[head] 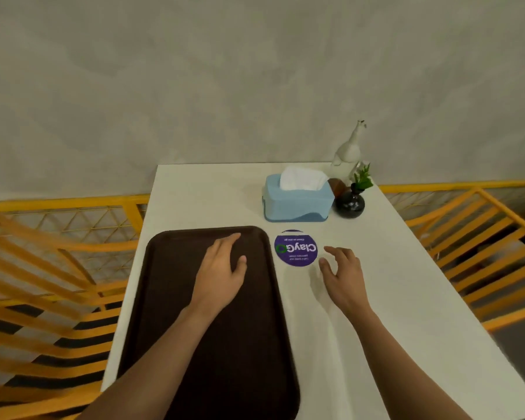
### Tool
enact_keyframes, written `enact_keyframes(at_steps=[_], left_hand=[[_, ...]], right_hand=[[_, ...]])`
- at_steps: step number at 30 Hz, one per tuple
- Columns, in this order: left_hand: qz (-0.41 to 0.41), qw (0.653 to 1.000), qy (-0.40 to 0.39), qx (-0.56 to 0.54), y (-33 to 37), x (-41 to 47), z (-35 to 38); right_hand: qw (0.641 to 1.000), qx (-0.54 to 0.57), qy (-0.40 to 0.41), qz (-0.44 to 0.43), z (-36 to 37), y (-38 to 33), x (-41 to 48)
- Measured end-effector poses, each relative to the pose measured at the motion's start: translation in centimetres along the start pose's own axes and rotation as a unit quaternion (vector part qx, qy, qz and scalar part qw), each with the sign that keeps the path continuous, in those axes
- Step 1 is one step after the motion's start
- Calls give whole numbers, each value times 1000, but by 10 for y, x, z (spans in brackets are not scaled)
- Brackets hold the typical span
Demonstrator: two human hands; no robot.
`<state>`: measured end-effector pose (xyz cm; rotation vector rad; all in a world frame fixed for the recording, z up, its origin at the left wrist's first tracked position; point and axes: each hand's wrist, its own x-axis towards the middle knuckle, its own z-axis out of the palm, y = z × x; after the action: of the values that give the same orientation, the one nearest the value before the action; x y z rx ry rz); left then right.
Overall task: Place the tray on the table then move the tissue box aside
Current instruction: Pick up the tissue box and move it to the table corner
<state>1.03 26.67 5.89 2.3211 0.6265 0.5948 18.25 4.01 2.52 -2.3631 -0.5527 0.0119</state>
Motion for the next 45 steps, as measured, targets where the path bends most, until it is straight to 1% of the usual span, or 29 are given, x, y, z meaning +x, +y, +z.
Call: enact_keyframes(at_steps=[3,7,11,13,15,18,20,23,26,32,36,42,45], left_hand=[[-28,999,13,-36,31,43,38],[-68,995,20,-70,54,96,82],[-109,990,36,-82,61,132,112],[-136,987,37,-73,60,145,122],[-165,984,21,-64,55,155,129],[-196,977,-8,-82,46,166,136],[-217,970,-30,-101,40,172,138],[-246,957,-59,-141,33,178,142],[-250,954,-61,-151,31,179,147],[-233,966,4,-111,34,181,154],[-216,972,-1,-93,34,179,152],[-191,977,7,-93,29,177,128],[-174,980,20,-98,23,174,104]], right_hand=[[1000,11,6,1,-10,7,57],[997,65,5,-41,-16,21,125],[994,98,-41,-18,-6,35,168],[991,110,-65,-31,3,42,180],[986,138,-88,-42,10,47,187],[972,193,-128,-41,20,52,191],[972,189,-136,-36,26,54,190],[977,170,-118,-40,29,58,192],[980,164,-104,-46,31,59,197],[987,135,-79,-25,41,59,197],[989,124,-71,-27,40,57,193],[986,149,-65,-31,35,35,185],[987,140,-67,-46,38,15,181]])
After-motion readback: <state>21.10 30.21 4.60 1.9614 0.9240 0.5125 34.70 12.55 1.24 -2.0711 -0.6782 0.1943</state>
